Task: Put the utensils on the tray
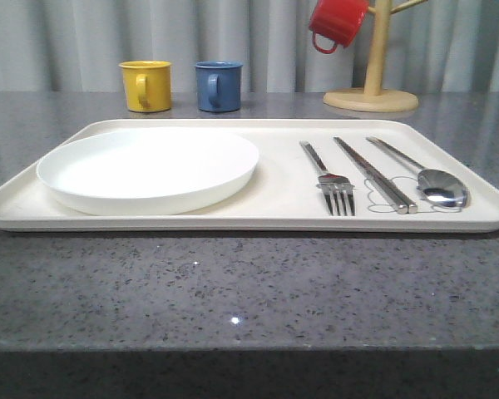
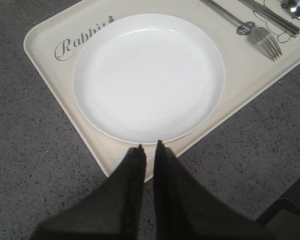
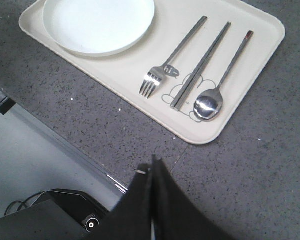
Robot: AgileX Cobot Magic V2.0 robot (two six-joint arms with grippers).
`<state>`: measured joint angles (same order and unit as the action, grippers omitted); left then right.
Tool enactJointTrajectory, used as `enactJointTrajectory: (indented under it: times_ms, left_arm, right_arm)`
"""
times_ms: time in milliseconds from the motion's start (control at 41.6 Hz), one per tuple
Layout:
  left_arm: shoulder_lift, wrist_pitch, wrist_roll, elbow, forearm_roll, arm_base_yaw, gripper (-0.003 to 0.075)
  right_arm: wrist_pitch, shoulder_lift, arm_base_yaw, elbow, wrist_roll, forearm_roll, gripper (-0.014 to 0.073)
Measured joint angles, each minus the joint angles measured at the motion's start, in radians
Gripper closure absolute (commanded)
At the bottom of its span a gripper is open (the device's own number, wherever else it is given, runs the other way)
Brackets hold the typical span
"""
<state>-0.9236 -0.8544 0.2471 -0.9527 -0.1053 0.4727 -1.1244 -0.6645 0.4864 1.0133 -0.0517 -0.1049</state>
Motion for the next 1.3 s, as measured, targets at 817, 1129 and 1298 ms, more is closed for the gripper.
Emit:
enactJointTrajectory:
  times_ms: [817, 1129, 1298]
  left_arm:
    - [0.112, 0.1, 0.002, 0.084, 0.019, -0.037, 0.0738]
    - [0.498, 0.539, 0.004, 0.522, 0.036, -0.303, 0.0738]
    - [0.709, 0.702, 0.005, 0.765, 0.02, -0.406, 0.0738]
  right_arm:
    - [0.01, 0.0, 0.0, 0.0, 0.0, 0.0, 0.0662]
    - [0.01, 0.0, 0.0, 0.0, 0.0, 0.0, 0.0662]
    - [0.01, 0.0, 0.0, 0.0, 0.0, 0.0, 0.0662]
